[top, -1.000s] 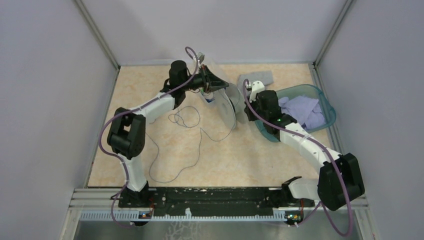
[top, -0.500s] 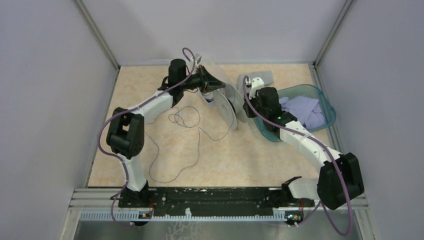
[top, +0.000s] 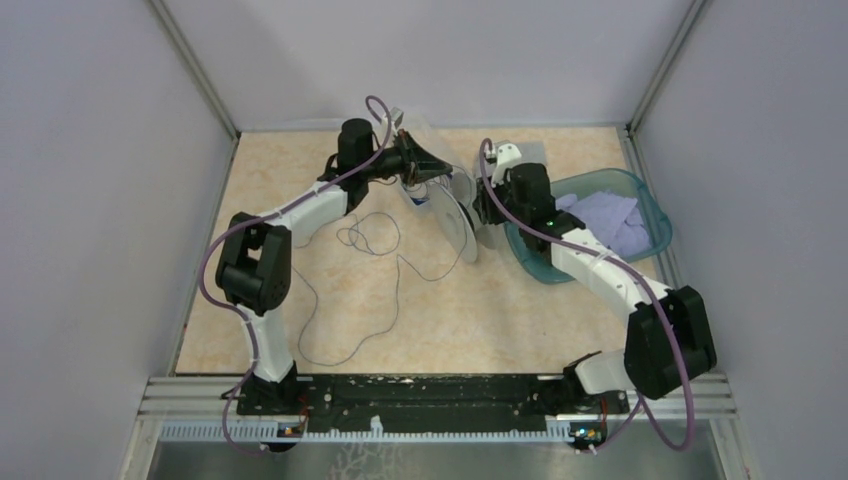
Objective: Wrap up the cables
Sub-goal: Wrap the cable around the cable reel.
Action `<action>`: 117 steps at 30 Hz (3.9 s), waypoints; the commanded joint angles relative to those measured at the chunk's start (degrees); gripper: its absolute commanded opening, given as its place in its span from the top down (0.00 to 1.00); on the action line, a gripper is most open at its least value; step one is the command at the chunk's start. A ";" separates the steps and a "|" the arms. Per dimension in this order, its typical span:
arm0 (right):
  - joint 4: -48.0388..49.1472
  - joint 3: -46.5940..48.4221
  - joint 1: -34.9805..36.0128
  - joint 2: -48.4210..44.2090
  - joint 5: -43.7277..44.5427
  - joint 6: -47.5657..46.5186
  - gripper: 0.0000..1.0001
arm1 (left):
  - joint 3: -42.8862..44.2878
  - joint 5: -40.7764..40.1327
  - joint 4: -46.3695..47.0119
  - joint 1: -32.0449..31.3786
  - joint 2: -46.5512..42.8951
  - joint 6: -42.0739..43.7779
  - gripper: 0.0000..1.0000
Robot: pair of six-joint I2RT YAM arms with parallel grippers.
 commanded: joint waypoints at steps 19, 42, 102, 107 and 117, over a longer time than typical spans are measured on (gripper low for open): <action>7.73 4.01 2.08 4.72 4.52 0.98 0.87 | -2.33 1.41 3.97 -0.94 -0.13 -1.36 1.00; 6.20 3.69 2.10 1.15 4.95 -0.33 0.74 | -4.61 1.05 5.46 -1.30 -0.50 -2.05 1.00; 6.41 3.08 4.74 4.32 7.88 -1.67 0.75 | -8.11 3.25 12.83 -3.70 -0.85 -8.22 1.00; 6.81 2.75 4.74 3.72 7.70 -1.52 0.75 | -8.67 3.52 13.84 -3.76 -1.08 -9.27 1.00; 7.35 2.61 4.73 3.67 8.35 -1.34 0.74 | -8.81 5.04 17.08 -4.07 -0.91 -12.74 1.00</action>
